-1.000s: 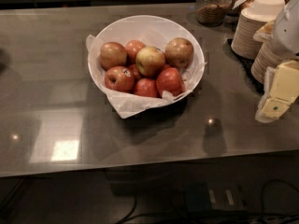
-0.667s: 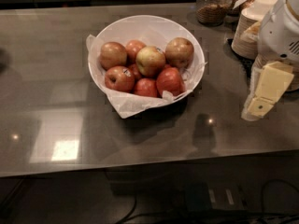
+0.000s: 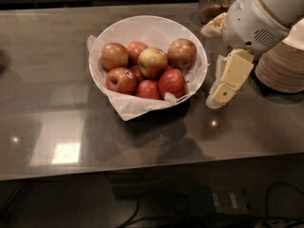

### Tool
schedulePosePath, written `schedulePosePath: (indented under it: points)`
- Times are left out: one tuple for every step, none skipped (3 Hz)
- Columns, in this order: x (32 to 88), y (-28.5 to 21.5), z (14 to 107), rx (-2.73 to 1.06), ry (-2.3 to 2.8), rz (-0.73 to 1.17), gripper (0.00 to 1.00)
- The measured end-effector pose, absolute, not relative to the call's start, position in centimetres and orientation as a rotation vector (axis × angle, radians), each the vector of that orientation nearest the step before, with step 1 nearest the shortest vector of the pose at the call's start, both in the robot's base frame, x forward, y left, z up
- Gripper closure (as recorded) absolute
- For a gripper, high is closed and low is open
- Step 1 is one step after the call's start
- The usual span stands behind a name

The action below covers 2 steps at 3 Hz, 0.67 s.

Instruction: Pick apple from white bowl

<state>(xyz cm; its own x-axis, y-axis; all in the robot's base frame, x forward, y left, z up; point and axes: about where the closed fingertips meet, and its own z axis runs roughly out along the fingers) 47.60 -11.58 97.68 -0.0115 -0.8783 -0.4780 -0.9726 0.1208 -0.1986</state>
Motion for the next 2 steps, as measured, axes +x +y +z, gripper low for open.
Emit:
schedulePosePath:
  points:
    - [47.6,-11.6,97.7,-1.786,1.918,0.254,0.0]
    - [49.1,-10.2,98.3,-1.775,1.888,0.264,0.0]
